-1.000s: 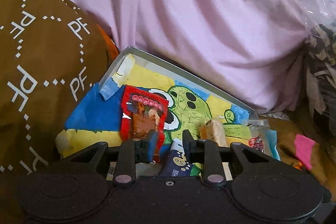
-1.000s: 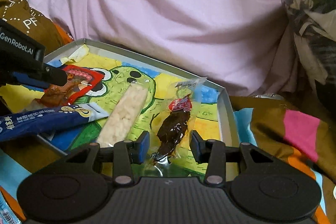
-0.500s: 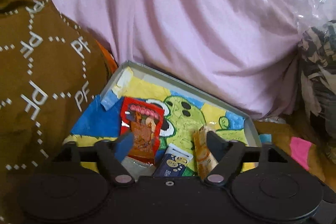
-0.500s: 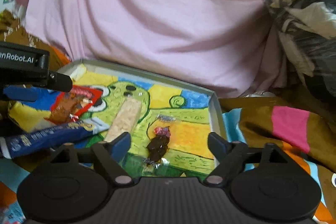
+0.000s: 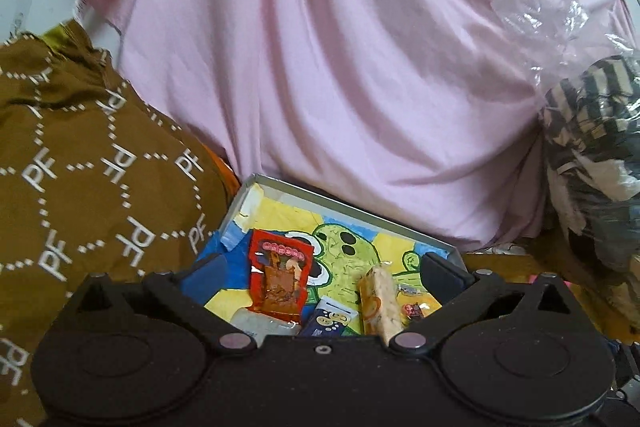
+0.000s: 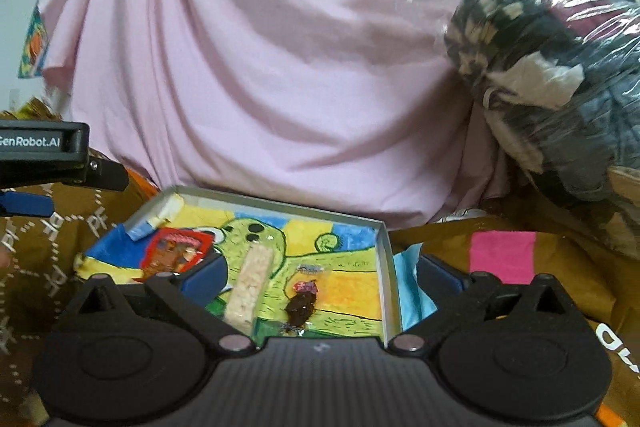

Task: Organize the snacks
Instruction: 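Lift both tools away from the tray back over the remaining snacks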

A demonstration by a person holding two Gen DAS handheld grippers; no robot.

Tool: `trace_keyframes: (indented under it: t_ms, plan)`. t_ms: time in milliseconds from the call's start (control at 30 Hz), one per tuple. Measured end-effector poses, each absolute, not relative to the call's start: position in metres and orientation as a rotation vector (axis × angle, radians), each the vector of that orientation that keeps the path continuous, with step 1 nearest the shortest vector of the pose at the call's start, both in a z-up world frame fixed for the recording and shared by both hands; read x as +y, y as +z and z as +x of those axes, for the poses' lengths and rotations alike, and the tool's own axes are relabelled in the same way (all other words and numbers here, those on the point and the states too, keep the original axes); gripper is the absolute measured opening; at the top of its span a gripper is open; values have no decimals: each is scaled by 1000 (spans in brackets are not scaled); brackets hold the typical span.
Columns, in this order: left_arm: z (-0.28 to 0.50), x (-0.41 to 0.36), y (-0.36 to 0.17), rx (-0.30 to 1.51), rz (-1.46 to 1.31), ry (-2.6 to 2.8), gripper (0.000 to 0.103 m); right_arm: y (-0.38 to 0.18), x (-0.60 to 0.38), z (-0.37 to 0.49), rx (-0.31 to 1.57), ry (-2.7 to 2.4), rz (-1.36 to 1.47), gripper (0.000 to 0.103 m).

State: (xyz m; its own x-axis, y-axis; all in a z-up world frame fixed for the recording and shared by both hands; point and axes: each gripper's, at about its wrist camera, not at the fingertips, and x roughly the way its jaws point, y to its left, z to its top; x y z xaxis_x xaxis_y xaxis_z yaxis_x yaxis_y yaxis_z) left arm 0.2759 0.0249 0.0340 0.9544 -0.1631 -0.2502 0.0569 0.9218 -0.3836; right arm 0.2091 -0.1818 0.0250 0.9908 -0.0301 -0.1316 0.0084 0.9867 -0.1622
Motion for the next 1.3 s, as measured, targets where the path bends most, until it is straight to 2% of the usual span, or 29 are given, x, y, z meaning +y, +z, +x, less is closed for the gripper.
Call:
trace_keyframes:
  t_ms: [633, 1300]
  plan:
    - [153, 48, 36, 302, -285, -40, 102, 18, -170, 92, 96, 62, -224, 103]
    - [99, 28, -6, 583, -103, 27, 102, -12, -149, 43, 241, 151, -306, 103]
